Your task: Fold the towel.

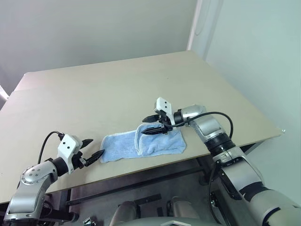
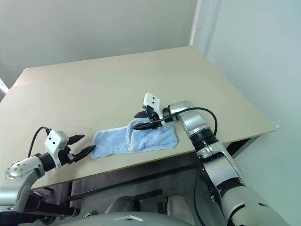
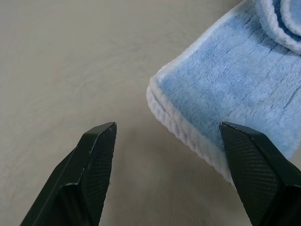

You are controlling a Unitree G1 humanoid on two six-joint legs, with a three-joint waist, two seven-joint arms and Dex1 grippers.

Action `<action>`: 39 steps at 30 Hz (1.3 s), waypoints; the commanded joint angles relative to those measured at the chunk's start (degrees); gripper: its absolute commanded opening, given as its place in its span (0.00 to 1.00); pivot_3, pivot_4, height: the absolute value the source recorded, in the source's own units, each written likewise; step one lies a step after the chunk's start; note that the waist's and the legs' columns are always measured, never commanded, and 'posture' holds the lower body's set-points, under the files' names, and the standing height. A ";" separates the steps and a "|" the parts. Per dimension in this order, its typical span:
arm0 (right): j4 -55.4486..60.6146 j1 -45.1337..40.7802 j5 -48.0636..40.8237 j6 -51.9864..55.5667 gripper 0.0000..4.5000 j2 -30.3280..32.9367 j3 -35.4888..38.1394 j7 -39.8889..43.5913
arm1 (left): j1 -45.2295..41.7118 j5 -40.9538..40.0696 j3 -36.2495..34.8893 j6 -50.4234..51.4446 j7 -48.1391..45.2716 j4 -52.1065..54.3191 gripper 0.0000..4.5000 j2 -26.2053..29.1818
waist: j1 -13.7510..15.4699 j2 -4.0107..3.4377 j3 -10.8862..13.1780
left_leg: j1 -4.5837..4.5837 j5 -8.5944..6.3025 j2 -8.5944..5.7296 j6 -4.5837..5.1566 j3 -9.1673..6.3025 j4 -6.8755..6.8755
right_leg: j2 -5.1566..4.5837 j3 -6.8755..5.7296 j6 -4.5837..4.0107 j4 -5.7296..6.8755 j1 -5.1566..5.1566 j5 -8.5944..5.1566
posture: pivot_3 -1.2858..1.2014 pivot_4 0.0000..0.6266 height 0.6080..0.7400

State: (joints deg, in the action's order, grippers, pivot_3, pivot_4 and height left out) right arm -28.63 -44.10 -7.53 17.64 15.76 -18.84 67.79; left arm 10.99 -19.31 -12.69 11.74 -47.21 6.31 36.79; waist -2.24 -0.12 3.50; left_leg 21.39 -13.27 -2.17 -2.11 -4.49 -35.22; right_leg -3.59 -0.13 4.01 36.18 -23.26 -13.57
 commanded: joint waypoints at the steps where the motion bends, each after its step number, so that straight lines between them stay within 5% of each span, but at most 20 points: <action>1: -0.33 1.04 0.39 -1.96 0.61 -1.46 0.09 -0.82 | -0.65 -0.29 -1.41 -1.03 0.19 0.60 0.82 0.43 | -0.04 0.00 0.00 | -0.01 0.00 0.00 0.00 0.00 0.00 | 0.00 0.00 0.00 0.00 0.01 0.00 | 0.52 0.00 1.00; 21: -15.31 4.55 6.77 -13.54 0.61 -10.64 -0.24 -11.34 | -1.68 -1.08 -3.57 -1.14 0.05 0.06 0.82 0.58 | -0.43 0.23 -0.18 | -0.37 0.00 0.07 0.01 -0.05 0.00 | 0.26 0.04 0.03 0.04 0.26 -0.03 | 0.52 0.00 1.00; 25: -11.20 3.77 1.92 -11.43 0.61 -10.28 3.83 -7.83 | -1.87 -1.60 -3.78 -0.86 0.02 -0.03 0.82 0.39 | -0.34 0.19 -0.16 | -0.53 0.00 0.13 0.00 -0.16 0.01 | 0.31 0.04 0.01 0.04 0.41 -0.03 | 0.52 0.00 1.00; 34: 14.18 4.92 -17.24 11.54 0.61 -3.24 11.63 3.42 | -0.36 -6.73 -6.67 7.52 0.71 2.15 0.82 1.75 | -0.17 0.11 -0.10 | -0.11 0.00 0.12 0.00 -0.19 0.00 | 0.22 0.04 0.03 0.02 0.05 -0.02 | 0.52 0.00 1.00; 39: 16.65 6.33 -19.77 15.61 0.88 1.51 12.61 4.75 | 0.74 -15.35 -10.63 17.01 -0.86 5.66 1.00 2.80 | -0.17 0.12 -0.11 | -0.08 0.00 0.10 0.00 -0.18 -0.02 | 0.13 0.00 0.03 -0.01 0.05 -0.03 | 0.52 0.00 1.00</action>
State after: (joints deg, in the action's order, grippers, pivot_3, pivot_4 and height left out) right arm -13.67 -37.85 -25.94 32.69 16.95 -7.48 72.13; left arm 11.89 -31.58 -21.24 26.24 -47.65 9.42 38.48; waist -2.41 0.00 3.39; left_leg 21.31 -13.27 -2.07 -2.11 -4.66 -35.23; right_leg -3.48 -0.12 4.05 36.17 -23.22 -13.61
